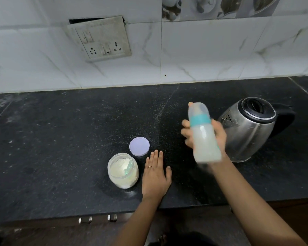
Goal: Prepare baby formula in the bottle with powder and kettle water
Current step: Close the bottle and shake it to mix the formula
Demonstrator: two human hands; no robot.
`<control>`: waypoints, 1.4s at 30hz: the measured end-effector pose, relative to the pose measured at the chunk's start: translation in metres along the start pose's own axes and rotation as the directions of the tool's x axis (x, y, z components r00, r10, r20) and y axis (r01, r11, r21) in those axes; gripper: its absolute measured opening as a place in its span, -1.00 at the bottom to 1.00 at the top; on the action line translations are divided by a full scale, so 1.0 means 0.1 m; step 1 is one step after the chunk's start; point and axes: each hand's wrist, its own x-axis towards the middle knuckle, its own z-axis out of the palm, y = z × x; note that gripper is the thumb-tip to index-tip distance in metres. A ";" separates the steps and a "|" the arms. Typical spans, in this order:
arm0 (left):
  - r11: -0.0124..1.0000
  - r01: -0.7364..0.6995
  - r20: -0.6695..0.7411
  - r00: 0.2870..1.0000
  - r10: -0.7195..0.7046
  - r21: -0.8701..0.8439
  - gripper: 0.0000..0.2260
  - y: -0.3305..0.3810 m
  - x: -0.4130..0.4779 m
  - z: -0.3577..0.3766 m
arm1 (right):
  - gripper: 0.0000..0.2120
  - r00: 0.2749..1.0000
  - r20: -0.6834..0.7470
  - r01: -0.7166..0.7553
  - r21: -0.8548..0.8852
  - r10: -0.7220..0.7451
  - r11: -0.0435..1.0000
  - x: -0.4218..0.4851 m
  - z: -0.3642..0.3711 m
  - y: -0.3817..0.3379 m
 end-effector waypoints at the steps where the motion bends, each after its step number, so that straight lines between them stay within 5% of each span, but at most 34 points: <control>1: 1.000 0.000 -0.001 1.000 0.000 0.002 -0.46 0.00 0.00 0.00 | -0.35 0.996 -0.083 0.031 0.098 -0.023 0.995 0.01 -0.05 0.00; 3: 1.000 -0.001 0.001 1.000 0.001 0.004 -0.46 0.00 0.00 0.00 | -0.31 0.996 -0.090 0.039 0.184 -0.023 0.982 0.00 -0.16 0.04; 7: 1.000 -0.002 0.004 1.000 0.002 0.000 -0.46 0.00 -0.01 0.02 | -0.44 0.999 -0.048 -0.021 -0.022 0.019 1.000 -0.04 -0.23 0.18; 11: 1.000 -0.002 -0.002 1.000 0.002 -0.005 -0.46 -0.01 -0.01 0.01 | -0.34 0.994 -0.093 -0.036 0.163 0.051 0.986 -0.10 -0.46 0.18; 15: 1.000 0.000 -0.001 1.000 0.000 -0.006 -0.46 -0.01 0.00 0.01 | -0.41 0.996 -0.072 -0.056 -0.020 0.054 0.998 -0.15 -0.48 0.18; 18: 1.000 0.000 0.001 1.000 0.000 -0.009 -0.45 -0.01 0.00 0.00 | -0.35 0.979 -0.192 -0.035 0.142 0.062 0.989 -0.16 -0.57 0.21; 21: 1.000 -0.008 0.006 1.000 0.008 -0.012 -0.45 -0.01 0.00 0.00 | -0.47 0.989 -0.062 -0.123 0.128 0.131 0.984 -0.17 -0.66 0.23; 24: 1.000 -0.003 0.003 1.000 0.003 -0.008 -0.46 0.00 0.00 -0.01 | -0.44 0.992 -0.078 -0.095 0.040 0.098 0.995 -0.14 -0.64 0.25; 27: 1.000 -0.007 0.000 1.000 0.007 -0.004 -0.46 0.00 0.00 -0.02 | -0.39 0.989 -0.086 -0.097 0.231 0.120 0.968 -0.14 -0.75 0.27; 32: 1.000 -0.006 0.007 1.000 0.006 0.002 -0.46 -0.01 0.00 -0.01 | -0.26 0.991 -0.125 -0.057 -0.092 0.046 0.994 -0.11 -0.65 0.31; 36: 1.000 -0.010 0.006 1.000 0.010 0.002 -0.46 -0.01 0.00 -0.01 | -0.26 0.993 -0.020 -0.117 0.057 0.119 0.991 -0.13 -0.74 0.29; 40: 1.000 -0.012 0.001 1.000 0.012 -0.001 -0.46 -0.01 0.00 -0.01 | -0.26 0.993 -0.082 -0.093 -0.097 0.085 0.991 -0.10 -0.60 0.35; 42: 1.000 -0.009 -0.001 1.000 0.009 0.000 -0.46 -0.01 0.00 -0.01 | -0.32 0.984 -0.175 -0.028 0.048 0.036 0.998 -0.07 -0.61 0.37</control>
